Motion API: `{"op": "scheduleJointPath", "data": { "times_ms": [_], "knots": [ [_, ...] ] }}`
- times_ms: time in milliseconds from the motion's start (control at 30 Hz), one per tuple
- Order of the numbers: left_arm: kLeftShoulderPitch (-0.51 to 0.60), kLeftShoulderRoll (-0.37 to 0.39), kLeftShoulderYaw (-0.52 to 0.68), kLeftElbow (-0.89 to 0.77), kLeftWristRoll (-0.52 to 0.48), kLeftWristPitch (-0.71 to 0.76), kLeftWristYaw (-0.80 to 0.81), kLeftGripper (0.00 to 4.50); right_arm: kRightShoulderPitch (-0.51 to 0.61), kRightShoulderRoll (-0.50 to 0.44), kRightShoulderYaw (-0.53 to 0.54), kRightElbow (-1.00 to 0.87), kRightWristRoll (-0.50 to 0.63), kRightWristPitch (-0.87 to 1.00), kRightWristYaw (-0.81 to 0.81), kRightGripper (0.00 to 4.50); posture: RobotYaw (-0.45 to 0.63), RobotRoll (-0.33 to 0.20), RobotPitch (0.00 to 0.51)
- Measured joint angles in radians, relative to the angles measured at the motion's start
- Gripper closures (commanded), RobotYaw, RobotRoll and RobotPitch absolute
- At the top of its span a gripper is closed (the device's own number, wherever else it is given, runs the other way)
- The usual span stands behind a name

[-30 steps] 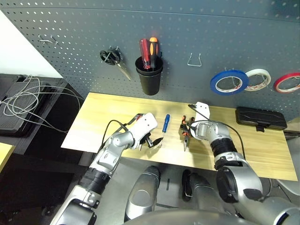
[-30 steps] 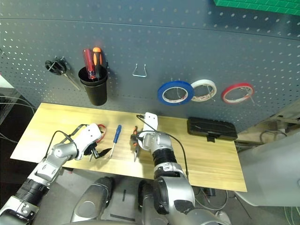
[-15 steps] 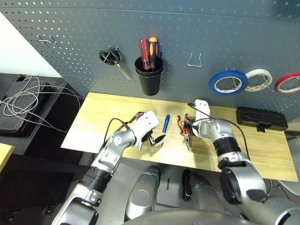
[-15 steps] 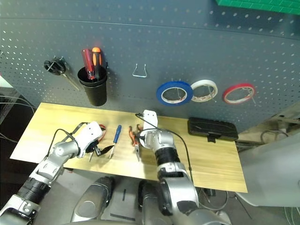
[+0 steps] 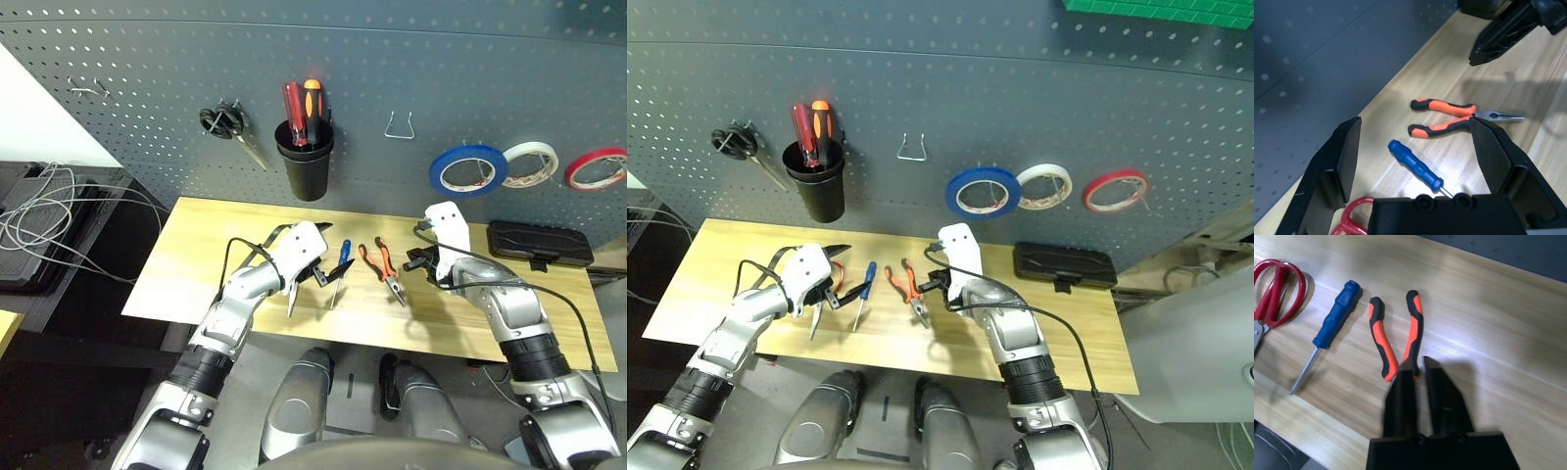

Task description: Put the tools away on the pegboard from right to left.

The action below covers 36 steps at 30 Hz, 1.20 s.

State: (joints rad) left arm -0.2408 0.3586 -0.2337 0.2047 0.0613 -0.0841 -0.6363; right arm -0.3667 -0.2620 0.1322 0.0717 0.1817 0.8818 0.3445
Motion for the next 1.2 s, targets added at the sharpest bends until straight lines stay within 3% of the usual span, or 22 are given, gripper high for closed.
{"op": "scheduleJointPath", "data": {
  "times_ms": [300, 667, 1067, 1200],
  "knots": [
    [-0.011, 0.007, -0.002, 0.031, 0.001, 0.002, 0.001, 0.0, -0.162, 0.038, 0.063, 0.262, -0.093, -0.068, -0.011, 0.01, 0.23, 0.0, 0.189],
    [-0.007, 0.009, -0.002, 0.034, 0.01, 0.029, 0.012, 0.0, -0.242, 0.107, 0.103, 0.487, -0.16, -0.122, 0.017, 0.01, 0.25, 0.0, 0.203],
    [0.011, 0.012, -0.002, 0.033, 0.011, 0.048, 0.013, 0.0, -0.287, 0.162, 0.072, 0.698, -0.192, -0.178, -0.035, 0.01, 0.25, 0.0, 0.214],
    [0.011, 0.01, -0.002, 0.033, 0.011, 0.049, 0.013, 0.0, -0.3, 0.173, 0.063, 0.746, -0.194, -0.209, -0.043, 0.97, 0.24, 0.0, 0.215]
  ]
}}
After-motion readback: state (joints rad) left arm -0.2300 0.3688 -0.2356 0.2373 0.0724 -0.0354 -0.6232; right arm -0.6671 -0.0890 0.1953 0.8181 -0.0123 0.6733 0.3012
